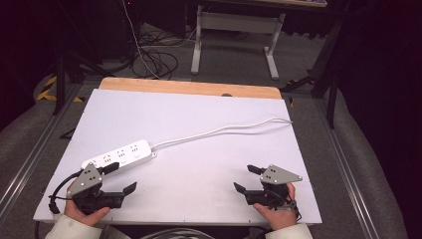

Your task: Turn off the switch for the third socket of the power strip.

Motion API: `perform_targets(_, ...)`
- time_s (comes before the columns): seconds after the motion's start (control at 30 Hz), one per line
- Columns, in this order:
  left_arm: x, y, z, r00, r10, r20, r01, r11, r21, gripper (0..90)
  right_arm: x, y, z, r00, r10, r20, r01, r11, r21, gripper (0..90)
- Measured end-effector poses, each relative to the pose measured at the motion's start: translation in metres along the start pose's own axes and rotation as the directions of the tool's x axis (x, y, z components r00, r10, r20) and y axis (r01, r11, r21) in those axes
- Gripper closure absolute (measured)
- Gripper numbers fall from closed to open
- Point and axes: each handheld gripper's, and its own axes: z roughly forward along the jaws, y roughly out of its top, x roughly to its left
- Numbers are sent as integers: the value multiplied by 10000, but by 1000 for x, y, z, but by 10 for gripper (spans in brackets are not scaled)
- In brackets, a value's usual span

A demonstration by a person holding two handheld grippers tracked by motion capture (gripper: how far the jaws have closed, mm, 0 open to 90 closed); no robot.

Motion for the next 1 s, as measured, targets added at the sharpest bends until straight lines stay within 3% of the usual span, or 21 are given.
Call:
perform_targets(0.2,-4,1,-1,9979,572,-289,-568,9982,169,170,1,0,0,10000,-30,-52,30,10000,-31,266)
perform_targets(0.7,-5,6,-5,9994,335,-42,-333,9988,362,190,1,0,1,10000,-86,-15,86,9999,86,269)
perform_targets(0.9,-6,8,-7,9985,540,-118,-533,9974,490,230,1,-1,1,10000,-32,-5,32,10000,81,269)
perform_targets(1.0,-9,13,-11,9959,872,-246,-854,9941,662,289,1,-1,1,10000,-52,-11,52,10000,75,270)
